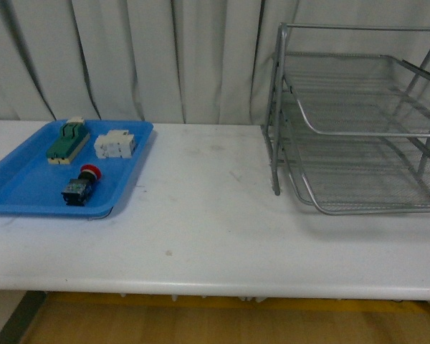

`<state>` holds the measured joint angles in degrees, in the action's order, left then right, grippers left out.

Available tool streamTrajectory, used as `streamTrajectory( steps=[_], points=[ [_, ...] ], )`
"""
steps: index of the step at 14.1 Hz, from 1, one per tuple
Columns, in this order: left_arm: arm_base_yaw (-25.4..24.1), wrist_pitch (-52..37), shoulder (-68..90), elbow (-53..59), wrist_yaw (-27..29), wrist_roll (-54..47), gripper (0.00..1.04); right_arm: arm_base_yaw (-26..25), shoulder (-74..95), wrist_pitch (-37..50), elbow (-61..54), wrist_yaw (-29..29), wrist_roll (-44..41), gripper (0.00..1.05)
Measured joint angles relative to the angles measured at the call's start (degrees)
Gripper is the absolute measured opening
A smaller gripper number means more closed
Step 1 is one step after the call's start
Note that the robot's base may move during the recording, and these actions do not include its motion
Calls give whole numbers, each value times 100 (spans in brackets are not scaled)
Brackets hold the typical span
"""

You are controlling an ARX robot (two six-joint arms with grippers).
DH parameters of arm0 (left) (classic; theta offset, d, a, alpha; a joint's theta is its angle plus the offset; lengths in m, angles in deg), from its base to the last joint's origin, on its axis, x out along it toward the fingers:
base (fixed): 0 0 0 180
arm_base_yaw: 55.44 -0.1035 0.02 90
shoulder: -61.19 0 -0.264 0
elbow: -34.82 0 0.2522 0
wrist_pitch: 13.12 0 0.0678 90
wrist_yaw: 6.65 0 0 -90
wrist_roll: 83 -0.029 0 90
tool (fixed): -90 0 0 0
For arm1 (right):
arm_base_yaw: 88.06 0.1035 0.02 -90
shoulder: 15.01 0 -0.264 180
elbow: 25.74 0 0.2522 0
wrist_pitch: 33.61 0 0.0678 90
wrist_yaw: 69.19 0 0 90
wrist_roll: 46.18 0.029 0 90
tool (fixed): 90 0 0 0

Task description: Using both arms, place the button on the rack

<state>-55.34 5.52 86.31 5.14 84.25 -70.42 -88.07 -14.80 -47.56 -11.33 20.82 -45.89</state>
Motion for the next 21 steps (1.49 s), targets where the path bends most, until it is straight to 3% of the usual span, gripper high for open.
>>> streamTrajectory(
  steps=[2, 4, 7, 11, 21],
  points=[
    [-70, -1687, 2549, -376, -199, -369, 98, 0, 0, -2, 0, 0, 0, 98],
    [-63, -2647, 4999, -1631, -254, -713, 98, 0, 0, 0, 0, 0, 0, 98],
    [-181, -2022, 7753, -3412, -243, -887, 98, 0, 0, 0, 0, 0, 0, 98],
    [-227, -1270, 9208, -5322, -52, -979, 98, 0, 0, 0, 0, 0, 0, 98],
    [-79, -892, 10845, -6577, -125, -1670, 98, 0, 0, -2, 0, 0, 0, 98]
  ],
)
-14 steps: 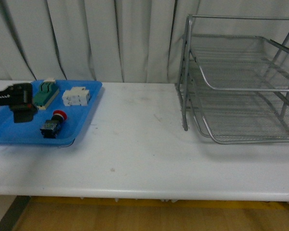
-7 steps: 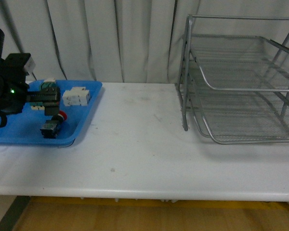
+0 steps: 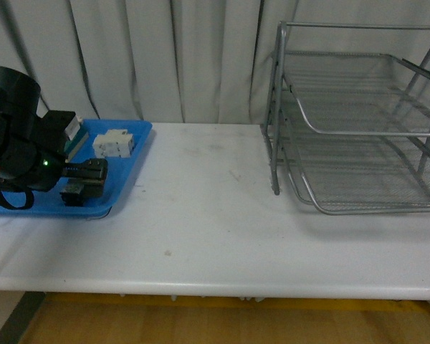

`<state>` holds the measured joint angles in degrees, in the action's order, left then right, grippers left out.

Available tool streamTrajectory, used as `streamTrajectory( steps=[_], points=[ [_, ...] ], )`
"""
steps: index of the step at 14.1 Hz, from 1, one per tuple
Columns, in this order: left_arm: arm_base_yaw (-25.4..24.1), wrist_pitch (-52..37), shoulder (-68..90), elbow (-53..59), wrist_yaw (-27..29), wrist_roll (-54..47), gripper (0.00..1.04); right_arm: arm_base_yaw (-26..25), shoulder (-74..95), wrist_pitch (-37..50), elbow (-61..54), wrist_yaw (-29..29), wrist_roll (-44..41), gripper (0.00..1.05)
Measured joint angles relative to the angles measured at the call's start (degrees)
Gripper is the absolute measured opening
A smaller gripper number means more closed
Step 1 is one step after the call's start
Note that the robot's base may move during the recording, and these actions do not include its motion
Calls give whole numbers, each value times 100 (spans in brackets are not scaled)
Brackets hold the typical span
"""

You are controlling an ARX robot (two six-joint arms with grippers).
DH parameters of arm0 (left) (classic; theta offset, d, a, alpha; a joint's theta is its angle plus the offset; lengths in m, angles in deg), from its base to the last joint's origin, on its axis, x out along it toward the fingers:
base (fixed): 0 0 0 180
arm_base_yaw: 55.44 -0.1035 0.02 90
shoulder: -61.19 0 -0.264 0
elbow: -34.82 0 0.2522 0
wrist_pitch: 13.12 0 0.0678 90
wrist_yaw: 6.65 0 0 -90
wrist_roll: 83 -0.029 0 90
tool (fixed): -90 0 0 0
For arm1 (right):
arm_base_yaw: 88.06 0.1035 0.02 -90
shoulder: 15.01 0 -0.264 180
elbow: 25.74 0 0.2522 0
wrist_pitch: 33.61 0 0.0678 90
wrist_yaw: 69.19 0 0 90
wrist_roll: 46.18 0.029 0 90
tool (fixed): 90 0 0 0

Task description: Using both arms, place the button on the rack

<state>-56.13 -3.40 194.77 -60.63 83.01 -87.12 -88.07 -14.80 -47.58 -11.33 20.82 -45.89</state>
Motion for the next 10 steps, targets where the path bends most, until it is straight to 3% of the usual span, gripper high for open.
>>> streamTrajectory(
  steps=[3, 8, 10],
  points=[
    [-17, 24, 170, -190, 9, -92, 94, 0, 0, 2, 0, 0, 0, 98],
    [-28, 168, 225, -267, -79, -166, 39, 0, 0, 2, 0, 0, 0, 98],
    [-28, 201, 225, -278, -70, -197, 36, 0, 0, 2, 0, 0, 0, 98]
  ],
)
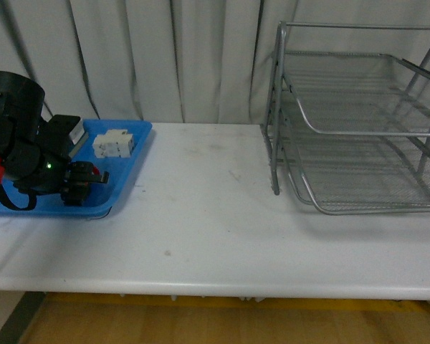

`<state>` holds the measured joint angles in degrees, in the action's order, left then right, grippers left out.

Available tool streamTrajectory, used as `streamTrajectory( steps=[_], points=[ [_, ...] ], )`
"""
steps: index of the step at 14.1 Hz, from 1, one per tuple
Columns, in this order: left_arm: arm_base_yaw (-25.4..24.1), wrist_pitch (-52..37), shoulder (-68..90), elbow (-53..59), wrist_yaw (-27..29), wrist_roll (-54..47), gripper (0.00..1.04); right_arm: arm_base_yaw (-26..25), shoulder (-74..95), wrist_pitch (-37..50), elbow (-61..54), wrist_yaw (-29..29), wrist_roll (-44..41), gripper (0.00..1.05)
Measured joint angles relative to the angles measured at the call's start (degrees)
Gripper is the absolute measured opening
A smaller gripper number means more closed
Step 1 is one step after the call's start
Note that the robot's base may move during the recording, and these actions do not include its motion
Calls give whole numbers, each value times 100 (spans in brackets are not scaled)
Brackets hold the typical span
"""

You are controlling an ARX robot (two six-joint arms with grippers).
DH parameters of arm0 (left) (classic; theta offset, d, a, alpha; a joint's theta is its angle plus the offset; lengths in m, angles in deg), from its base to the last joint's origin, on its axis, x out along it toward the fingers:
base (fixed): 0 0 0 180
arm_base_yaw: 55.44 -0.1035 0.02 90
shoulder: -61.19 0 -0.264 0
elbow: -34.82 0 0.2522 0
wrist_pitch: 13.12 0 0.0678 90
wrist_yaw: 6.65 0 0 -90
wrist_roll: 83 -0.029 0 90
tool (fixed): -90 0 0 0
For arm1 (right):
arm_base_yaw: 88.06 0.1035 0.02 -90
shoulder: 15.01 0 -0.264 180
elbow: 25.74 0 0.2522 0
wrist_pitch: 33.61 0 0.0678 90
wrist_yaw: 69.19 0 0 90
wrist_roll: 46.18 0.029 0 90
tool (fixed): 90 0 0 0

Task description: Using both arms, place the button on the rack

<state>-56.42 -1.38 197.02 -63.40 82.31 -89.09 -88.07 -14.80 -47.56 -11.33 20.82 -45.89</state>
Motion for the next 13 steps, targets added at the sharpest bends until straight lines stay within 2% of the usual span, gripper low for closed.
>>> streamTrajectory(
  steps=[4, 9, 13],
  points=[
    [-28, -149, -737, 597, -101, 0, 36, 0, 0, 0, 0, 0, 0, 98],
    [-2, -673, -4070, 2924, -678, -343, 36, 0, 0, 0, 0, 0, 0, 98],
    [-149, -772, -5834, 4666, -654, -289, 36, 0, 0, 0, 0, 0, 0, 98]
  ],
)
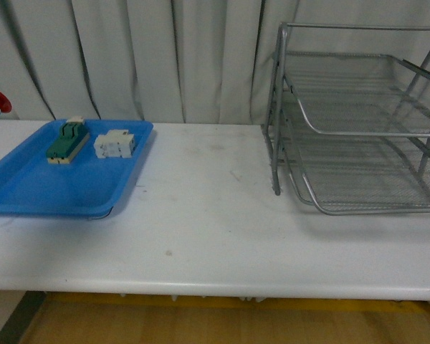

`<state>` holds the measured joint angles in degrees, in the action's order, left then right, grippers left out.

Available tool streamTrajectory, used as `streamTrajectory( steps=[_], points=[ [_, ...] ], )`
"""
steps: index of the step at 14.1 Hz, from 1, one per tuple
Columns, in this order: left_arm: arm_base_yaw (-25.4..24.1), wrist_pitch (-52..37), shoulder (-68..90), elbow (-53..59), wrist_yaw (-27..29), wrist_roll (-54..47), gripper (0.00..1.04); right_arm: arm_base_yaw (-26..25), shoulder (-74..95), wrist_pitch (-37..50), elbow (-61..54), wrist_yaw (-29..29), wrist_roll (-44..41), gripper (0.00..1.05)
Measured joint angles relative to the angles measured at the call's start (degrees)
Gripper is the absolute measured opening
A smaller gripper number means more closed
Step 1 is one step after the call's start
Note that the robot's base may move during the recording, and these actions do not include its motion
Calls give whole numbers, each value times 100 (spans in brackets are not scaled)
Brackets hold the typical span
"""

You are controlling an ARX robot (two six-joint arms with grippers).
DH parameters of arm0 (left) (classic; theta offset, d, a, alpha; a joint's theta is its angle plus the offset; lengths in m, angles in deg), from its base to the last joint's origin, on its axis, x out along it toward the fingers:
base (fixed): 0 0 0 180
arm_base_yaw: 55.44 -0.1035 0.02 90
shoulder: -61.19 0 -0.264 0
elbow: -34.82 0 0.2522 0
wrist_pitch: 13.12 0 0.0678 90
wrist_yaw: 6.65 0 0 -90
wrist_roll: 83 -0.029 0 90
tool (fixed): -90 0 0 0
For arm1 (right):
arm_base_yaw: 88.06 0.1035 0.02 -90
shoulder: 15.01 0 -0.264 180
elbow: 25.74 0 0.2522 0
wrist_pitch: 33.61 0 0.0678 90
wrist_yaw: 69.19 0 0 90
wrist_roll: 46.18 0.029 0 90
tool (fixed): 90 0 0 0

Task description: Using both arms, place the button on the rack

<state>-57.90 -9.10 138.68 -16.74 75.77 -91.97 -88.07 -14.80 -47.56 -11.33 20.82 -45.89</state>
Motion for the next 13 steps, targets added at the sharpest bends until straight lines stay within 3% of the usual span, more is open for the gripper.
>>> streamTrajectory(
  steps=[4, 13],
  points=[
    [-83, -107, -212, 498, -85, 107, 36, 0, 0, 0, 0, -4, 0, 98],
    [-28, -9, -503, 428, -79, 151, 36, 0, 0, -13, 0, 2, 0, 98]
  ],
)
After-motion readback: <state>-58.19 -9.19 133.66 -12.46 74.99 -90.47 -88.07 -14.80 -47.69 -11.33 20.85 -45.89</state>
